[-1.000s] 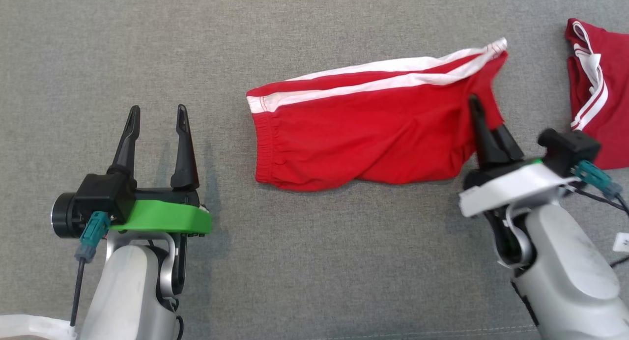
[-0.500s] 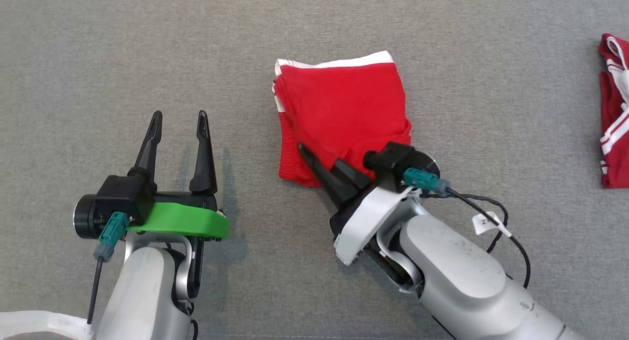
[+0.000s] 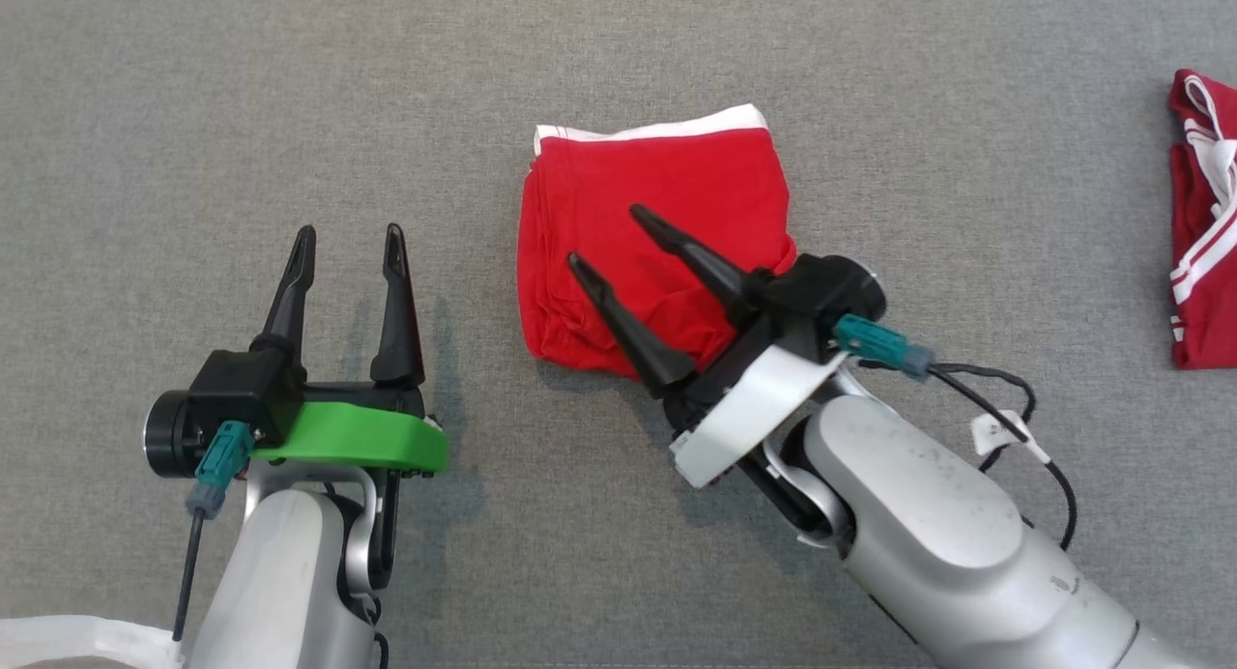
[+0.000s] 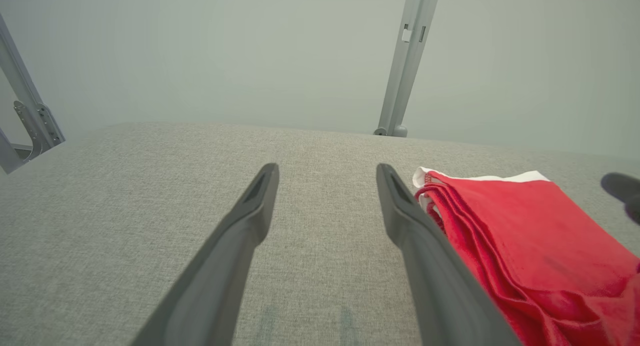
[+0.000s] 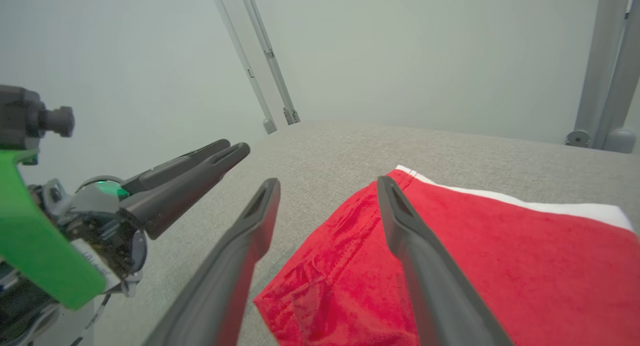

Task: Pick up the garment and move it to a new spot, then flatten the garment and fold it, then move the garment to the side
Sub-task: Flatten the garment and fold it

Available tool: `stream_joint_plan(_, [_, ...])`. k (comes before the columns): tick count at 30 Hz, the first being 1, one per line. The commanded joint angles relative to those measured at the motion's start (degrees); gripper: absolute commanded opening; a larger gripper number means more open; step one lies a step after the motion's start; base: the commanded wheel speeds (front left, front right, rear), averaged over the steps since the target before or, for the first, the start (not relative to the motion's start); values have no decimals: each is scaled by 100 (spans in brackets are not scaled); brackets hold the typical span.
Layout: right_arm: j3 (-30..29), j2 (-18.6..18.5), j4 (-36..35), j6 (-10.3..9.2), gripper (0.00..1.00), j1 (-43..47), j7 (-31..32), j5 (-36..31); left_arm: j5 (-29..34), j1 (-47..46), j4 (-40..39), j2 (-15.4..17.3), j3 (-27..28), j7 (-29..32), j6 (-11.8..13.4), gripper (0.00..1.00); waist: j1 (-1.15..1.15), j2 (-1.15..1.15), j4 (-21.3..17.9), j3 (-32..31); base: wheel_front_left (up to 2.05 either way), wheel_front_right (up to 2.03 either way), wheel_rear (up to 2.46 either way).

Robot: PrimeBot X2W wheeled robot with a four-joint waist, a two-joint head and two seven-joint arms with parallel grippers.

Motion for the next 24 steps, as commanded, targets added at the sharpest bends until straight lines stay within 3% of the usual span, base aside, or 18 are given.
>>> stream_joint_plan(1, [-262, -121, -189, -1, 100, 214, -38, -126, 84, 70, 11, 55, 8, -34, 32, 100, 0, 0, -95, -89, 0, 0, 0])
stream_joint_plan(9, [-1963, -444, -1001, -1, 100, 1038, -49, -622, 104, 161, -35, 163, 60, -38, 110, 100, 0, 0, -305, -327, 0, 0, 0])
stream_joint_plan(16, [-3566, -630, -1034, -1, 100, 1898, -51, -966, 83, 290, -33, 303, 80, 17, 138, 100, 0, 0, -434, -601, 0, 0, 0])
stream_joint_plan(24, [-3862, -613, -1002, -1, 100, 2288, 8, -1019, 51, 561, -135, 424, 52, 159, 173, 100, 0, 0, -541, -939, 0, 0, 0])
